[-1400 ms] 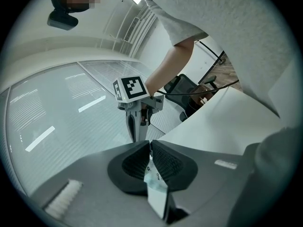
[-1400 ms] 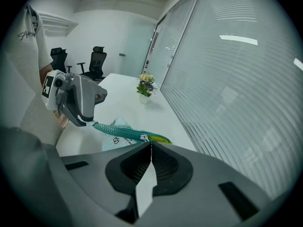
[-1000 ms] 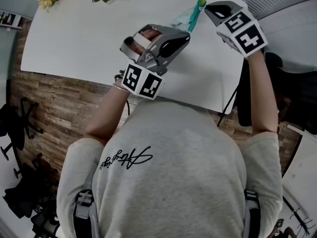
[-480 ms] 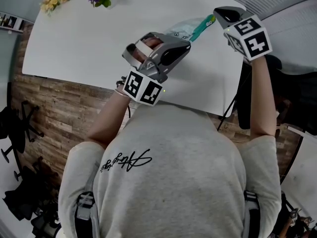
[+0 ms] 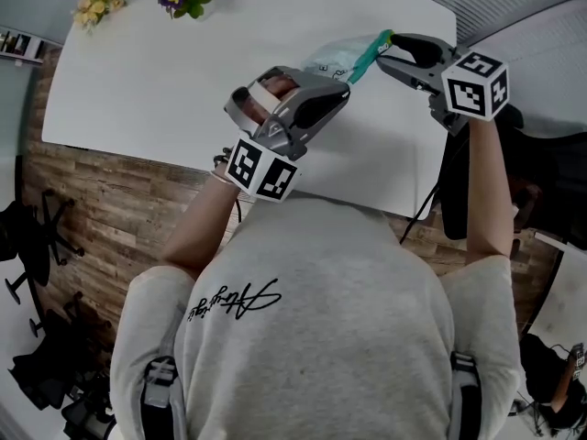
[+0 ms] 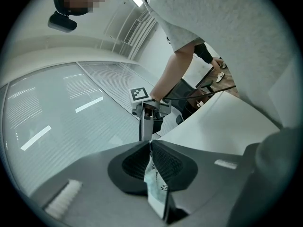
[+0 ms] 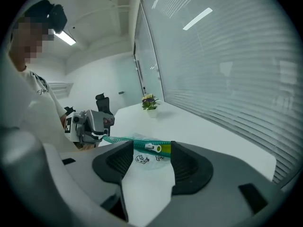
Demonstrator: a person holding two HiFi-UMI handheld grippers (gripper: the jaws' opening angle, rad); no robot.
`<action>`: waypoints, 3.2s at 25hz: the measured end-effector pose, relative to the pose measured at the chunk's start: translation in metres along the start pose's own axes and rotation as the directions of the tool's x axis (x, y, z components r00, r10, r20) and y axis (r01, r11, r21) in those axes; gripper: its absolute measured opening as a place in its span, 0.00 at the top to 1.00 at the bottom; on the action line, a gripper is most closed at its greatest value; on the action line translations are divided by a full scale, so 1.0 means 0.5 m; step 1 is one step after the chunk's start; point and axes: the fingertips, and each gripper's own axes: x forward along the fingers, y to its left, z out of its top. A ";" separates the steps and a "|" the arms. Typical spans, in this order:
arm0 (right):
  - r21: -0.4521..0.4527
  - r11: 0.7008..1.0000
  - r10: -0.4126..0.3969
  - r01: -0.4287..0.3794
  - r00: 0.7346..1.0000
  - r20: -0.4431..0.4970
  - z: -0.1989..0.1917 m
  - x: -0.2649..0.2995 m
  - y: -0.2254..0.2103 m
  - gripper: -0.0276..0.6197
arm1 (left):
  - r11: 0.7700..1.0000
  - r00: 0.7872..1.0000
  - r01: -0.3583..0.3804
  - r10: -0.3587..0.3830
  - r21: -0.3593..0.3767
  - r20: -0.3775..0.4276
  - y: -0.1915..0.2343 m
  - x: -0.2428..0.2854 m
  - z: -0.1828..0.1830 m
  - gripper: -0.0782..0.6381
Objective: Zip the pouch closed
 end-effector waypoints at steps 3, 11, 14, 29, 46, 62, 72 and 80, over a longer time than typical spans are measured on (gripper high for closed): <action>-0.006 0.997 0.077 -0.077 0.996 -0.048 -0.019 0.013 0.002 0.58 | 1.000 1.000 0.019 -0.019 0.012 0.000 -0.011 0.001 -0.002 0.87; -0.060 0.991 0.114 -0.124 0.982 -0.148 -0.049 0.031 0.013 0.70 | 0.999 0.999 0.038 -0.038 0.018 0.015 -0.023 0.009 0.003 0.87; -0.061 0.993 0.098 -0.106 0.987 -0.127 -0.048 0.029 0.006 0.78 | 0.999 0.999 0.043 -0.043 0.020 0.023 -0.025 0.008 0.008 0.87; -0.050 0.991 0.122 -0.125 0.991 -0.055 -0.068 0.015 0.024 0.94 | 1.000 0.999 0.026 -0.027 0.015 0.028 -0.018 0.011 0.018 0.87; -0.219 0.957 -0.197 0.188 0.980 -0.017 0.007 -0.005 -0.019 0.95 | 1.000 1.000 0.010 -0.011 0.014 0.021 -0.006 0.008 0.021 0.87; -0.251 0.915 -0.325 0.317 0.946 0.008 0.032 0.002 -0.046 0.95 | 0.999 0.999 -0.028 0.028 -0.022 0.018 0.003 -0.004 0.014 0.87; -0.271 0.893 -0.371 0.359 0.929 0.006 0.042 -0.005 -0.058 0.95 | 0.999 0.999 -0.032 0.033 -0.037 0.012 0.002 -0.010 0.013 0.87; -0.291 0.870 -0.417 0.398 0.909 -0.001 0.036 -0.003 -0.076 0.95 | 0.999 1.000 -0.026 0.026 -0.028 0.005 -0.007 -0.011 0.007 0.87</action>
